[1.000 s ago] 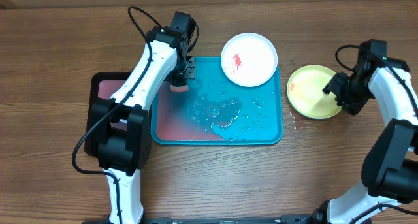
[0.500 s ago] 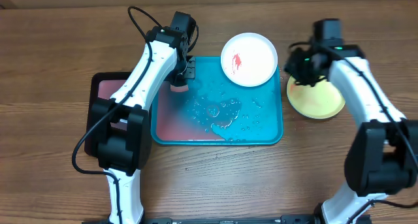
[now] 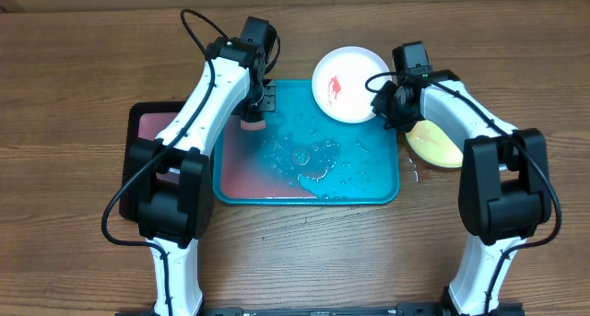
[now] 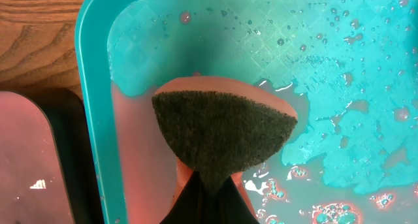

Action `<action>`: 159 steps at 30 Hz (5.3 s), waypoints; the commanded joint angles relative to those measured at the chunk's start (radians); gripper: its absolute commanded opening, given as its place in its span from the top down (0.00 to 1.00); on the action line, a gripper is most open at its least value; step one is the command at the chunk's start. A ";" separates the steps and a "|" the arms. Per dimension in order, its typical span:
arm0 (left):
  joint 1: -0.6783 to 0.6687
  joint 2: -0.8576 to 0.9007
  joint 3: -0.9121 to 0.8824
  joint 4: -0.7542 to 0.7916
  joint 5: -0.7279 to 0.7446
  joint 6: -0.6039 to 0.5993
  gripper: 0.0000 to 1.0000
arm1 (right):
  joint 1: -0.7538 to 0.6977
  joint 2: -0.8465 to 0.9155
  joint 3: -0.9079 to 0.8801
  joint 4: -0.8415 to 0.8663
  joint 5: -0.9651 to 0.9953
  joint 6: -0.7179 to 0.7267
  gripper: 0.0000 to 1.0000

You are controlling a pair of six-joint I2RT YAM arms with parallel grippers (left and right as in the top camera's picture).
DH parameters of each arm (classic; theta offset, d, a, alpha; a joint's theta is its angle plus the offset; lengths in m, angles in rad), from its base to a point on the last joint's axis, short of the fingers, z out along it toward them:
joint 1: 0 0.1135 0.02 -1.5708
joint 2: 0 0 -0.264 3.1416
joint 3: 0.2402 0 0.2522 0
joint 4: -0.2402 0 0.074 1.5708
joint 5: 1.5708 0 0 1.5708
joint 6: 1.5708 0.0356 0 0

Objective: Clean dirty plates on tray and stack at the side
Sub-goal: 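Grasp the white plate rim with the right gripper and drag it left, then lower the sponge with the left gripper onto the white plate, then scrub the white plate with the sponge while the right gripper holds it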

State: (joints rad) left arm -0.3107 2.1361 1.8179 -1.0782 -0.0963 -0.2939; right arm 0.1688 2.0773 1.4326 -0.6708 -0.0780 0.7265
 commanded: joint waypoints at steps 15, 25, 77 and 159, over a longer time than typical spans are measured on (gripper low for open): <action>0.003 -0.004 -0.007 -0.006 0.012 -0.021 0.96 | 0.126 -0.025 0.012 -0.351 -0.241 -0.332 0.94; 0.002 -0.004 -0.007 -0.001 0.012 -0.021 0.96 | 0.151 -0.061 0.050 -0.351 -0.114 -0.560 0.39; -0.050 0.227 -0.012 0.050 0.091 0.066 0.96 | 0.246 0.014 -0.032 -0.077 -0.144 0.006 0.96; -0.100 0.264 0.070 -0.182 -0.288 -0.259 0.96 | 0.246 0.014 -0.032 -0.074 -0.144 -0.020 0.96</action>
State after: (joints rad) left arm -0.4442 2.3482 1.9118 -1.2610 -0.1993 -0.3252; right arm 0.4206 2.0815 1.4189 -0.7334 -0.2573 0.7071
